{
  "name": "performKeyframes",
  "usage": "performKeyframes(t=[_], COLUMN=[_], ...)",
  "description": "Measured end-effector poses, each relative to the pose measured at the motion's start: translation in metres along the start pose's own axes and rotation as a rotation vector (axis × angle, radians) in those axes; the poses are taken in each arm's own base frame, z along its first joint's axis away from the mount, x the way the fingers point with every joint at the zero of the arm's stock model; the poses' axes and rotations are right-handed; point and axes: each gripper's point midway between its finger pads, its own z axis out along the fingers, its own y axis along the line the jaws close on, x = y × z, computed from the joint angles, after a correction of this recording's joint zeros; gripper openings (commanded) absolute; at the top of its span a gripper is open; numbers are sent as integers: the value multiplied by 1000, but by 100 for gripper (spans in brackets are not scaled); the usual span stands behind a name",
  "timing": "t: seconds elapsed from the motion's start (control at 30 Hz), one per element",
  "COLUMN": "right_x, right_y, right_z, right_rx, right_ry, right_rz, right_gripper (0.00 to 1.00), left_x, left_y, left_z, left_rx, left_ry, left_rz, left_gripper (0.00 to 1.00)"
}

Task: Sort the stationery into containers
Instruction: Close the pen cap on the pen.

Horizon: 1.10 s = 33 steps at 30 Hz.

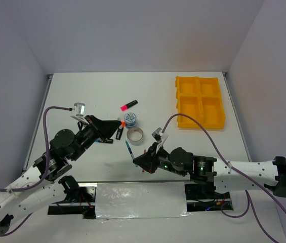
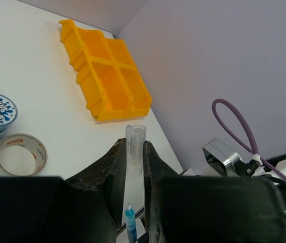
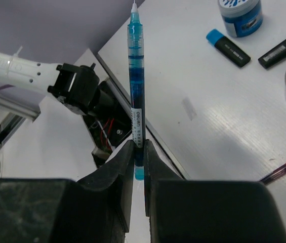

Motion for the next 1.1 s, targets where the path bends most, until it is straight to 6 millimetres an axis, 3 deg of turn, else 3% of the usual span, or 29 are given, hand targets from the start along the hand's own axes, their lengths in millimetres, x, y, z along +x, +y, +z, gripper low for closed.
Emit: performKeyframes(t=[0.47,1.1], right_x=[-29,-37], right_y=[3,2], right_z=[0,3], right_rx=[30,54], right_ry=[-90,-112], right_rz=[-3,-15], right_gripper=[0,0], left_x=[6,19], left_y=[-5,-3], left_z=[7,12], left_rx=[36,56], left_ry=[7,30], left_rz=[-7,-7], left_gripper=[0,0])
